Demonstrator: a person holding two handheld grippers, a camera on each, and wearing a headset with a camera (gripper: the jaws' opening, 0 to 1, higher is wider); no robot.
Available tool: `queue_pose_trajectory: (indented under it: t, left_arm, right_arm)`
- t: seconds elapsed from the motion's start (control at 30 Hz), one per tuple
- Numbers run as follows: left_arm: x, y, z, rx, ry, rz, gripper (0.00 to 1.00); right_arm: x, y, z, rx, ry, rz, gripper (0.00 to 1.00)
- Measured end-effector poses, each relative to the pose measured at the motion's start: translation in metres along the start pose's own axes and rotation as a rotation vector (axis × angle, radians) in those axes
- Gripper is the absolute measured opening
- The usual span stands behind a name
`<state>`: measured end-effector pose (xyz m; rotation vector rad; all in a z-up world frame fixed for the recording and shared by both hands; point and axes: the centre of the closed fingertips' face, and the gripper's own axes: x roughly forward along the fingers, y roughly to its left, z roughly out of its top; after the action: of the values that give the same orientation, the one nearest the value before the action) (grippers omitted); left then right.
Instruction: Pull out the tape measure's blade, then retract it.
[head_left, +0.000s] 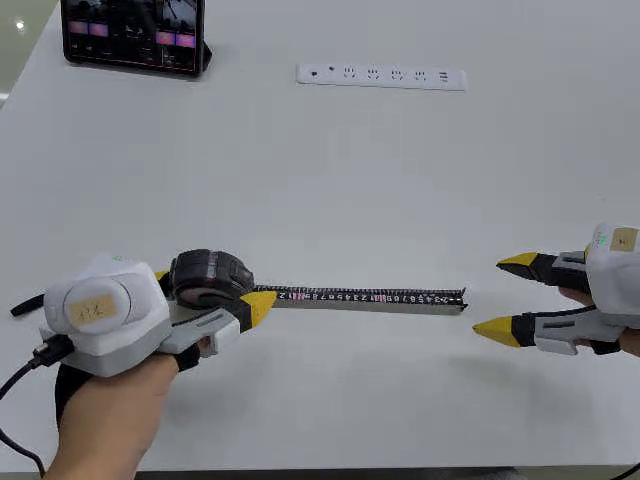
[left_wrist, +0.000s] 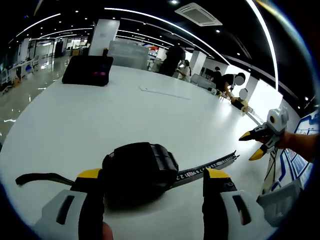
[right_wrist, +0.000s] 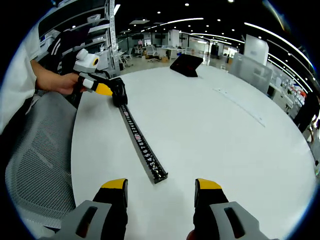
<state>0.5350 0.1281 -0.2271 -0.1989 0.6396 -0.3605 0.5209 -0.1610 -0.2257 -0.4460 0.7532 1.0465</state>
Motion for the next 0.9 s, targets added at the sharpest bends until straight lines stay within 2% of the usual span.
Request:
queue_pose_trajectory:
  t: [0.13,0.2,0.43,0.53,0.67,0.8,0.9]
  left_arm:
    - [0.002,0.001,-0.001,0.006,0.002,0.02,0.77]
    - [0.002,0.003,0.001,-0.013,-0.009,0.036,0.75]
    - [0.005,0.006,0.001,-0.021,-0.012,0.078,0.73]
    - [0.006,0.007,-0.001,-0.006,-0.008,0.097,0.72]
    - [0.007,0.013,-0.001,-0.018,-0.007,0.12,0.7]
    - [0.01,0.017,-0.004,0.024,0.008,0.149,0.67]
    - [0.009,0.019,-0.003,-0.003,0.0,0.153,0.64]
  right_arm:
    - [0.003,-0.002,0.001,-0.015,0.012,0.009,0.51]
    - [0.005,-0.003,0.001,-0.02,0.017,0.014,0.5]
    - [0.013,-0.006,0.001,-0.052,0.039,0.029,0.49]
    - [0.016,-0.006,0.002,-0.069,0.046,0.037,0.46]
    - [0.019,-0.005,0.003,-0.08,0.055,0.05,0.46]
    - [0.021,-0.006,0.003,-0.086,0.058,0.053,0.45]
    - [0.021,-0.006,0.004,-0.089,0.057,0.054,0.45]
